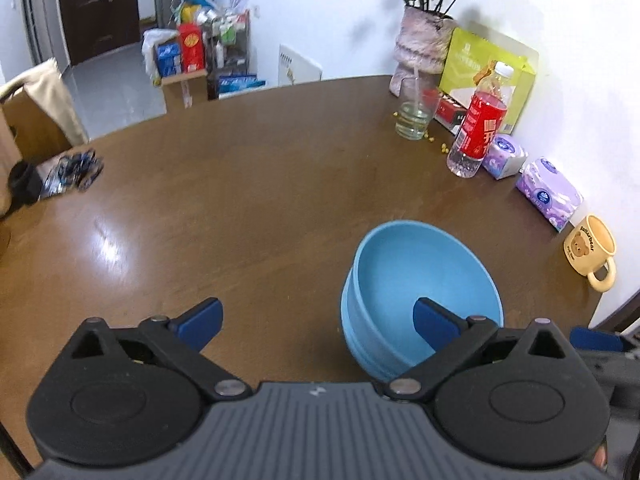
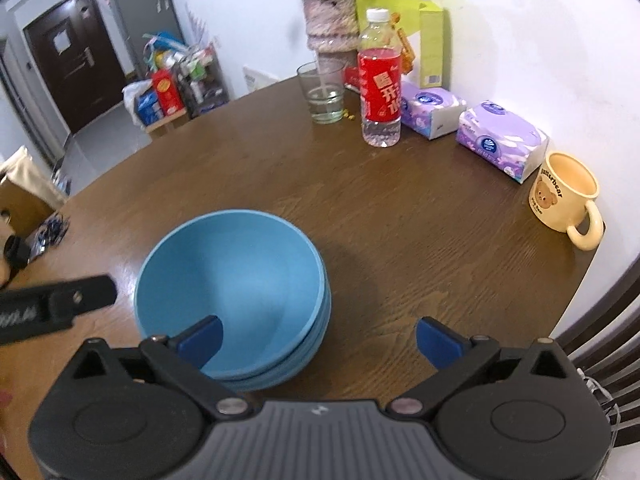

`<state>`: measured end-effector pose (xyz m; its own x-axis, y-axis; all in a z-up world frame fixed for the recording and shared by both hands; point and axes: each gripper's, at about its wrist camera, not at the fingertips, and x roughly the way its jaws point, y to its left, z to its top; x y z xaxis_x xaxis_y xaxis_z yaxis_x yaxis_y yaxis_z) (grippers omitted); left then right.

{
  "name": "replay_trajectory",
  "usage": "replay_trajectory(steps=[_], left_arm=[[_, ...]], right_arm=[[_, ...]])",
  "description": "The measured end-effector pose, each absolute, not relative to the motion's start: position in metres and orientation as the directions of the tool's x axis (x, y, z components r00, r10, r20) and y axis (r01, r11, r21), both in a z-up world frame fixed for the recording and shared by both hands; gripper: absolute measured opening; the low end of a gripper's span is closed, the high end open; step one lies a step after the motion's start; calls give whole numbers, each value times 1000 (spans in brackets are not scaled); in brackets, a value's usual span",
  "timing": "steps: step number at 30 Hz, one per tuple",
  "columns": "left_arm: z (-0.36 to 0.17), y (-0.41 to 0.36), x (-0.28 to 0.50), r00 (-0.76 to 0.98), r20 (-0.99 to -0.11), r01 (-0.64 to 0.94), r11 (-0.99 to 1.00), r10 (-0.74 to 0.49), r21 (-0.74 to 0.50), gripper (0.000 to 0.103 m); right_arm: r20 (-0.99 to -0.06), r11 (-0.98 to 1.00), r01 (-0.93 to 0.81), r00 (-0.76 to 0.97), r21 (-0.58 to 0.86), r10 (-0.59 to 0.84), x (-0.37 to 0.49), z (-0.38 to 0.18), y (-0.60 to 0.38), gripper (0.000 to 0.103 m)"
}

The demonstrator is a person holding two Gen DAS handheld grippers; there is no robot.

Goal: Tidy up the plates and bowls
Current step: 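Move both grippers to the rim of the three-bowl stack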

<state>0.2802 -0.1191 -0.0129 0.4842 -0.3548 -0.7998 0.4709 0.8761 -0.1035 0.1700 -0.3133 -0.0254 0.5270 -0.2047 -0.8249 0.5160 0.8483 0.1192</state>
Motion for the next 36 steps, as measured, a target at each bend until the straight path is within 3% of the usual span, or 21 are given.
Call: replay_trajectory(steps=[21,36], left_arm=[[-55,-122,253,449,-883,-80,977,-140,-196,103],[-64,-143,260,422,-906,-254,956,-29,-149,103]], right_arm=[[-894,991,115,449,66,8,237,-53,-372,103],[-913,994,-69,394,82,103,286,-76,-377,103]])
